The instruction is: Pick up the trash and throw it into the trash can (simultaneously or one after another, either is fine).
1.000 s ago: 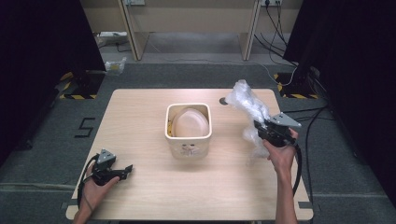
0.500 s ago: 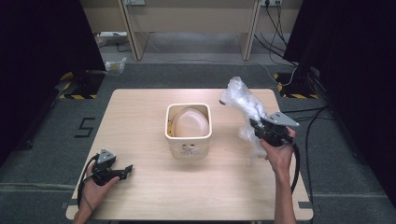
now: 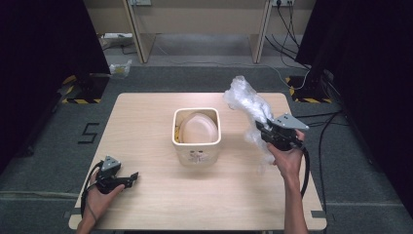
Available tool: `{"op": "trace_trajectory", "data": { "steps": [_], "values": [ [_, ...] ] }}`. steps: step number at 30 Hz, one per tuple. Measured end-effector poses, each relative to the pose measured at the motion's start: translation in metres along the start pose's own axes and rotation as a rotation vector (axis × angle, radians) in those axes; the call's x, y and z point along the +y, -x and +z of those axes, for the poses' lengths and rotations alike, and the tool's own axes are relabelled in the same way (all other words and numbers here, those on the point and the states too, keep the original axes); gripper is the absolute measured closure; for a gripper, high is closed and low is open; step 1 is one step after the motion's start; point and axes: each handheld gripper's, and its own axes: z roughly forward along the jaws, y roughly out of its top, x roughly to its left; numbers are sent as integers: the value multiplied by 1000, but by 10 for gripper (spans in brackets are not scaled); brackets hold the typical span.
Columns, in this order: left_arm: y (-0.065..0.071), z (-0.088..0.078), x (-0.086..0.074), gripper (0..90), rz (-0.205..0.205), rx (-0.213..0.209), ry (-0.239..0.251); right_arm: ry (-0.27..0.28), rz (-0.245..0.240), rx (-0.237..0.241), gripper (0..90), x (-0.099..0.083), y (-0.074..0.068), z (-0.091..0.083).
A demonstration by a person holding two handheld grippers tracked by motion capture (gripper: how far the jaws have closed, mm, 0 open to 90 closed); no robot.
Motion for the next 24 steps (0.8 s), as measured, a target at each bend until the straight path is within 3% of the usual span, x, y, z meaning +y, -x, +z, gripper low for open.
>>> {"op": "trace_trajectory", "data": {
  "steps": [7, 15, 24],
  "values": [
    [0, 0, 0, 148, 0, 0, 0, -2, -3, 18, 701, 6, -4, 3],
    [0, 0, 0, 148, 0, 0, -1, 13, -49, 40, 701, 31, -11, 0],
    [0, 0, 0, 148, -1, 1, 2, 38, -72, 101, 700, 53, -26, 3]
  ]
}}
